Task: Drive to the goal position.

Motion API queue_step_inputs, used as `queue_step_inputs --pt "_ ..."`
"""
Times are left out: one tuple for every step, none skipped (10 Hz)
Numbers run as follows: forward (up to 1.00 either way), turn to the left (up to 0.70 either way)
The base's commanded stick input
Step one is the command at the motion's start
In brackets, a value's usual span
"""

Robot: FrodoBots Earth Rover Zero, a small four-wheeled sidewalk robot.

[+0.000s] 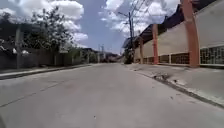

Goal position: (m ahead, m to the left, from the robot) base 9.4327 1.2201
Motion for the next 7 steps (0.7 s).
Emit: queue_step_inputs --pt "1.00 0.00" --pt "1.00 0.00" --pt "1.00 0.00" --pt "1.00 0.00" --pt "1.00 0.00" --pt "1.00 0.00" --pt "1.00 0.00"
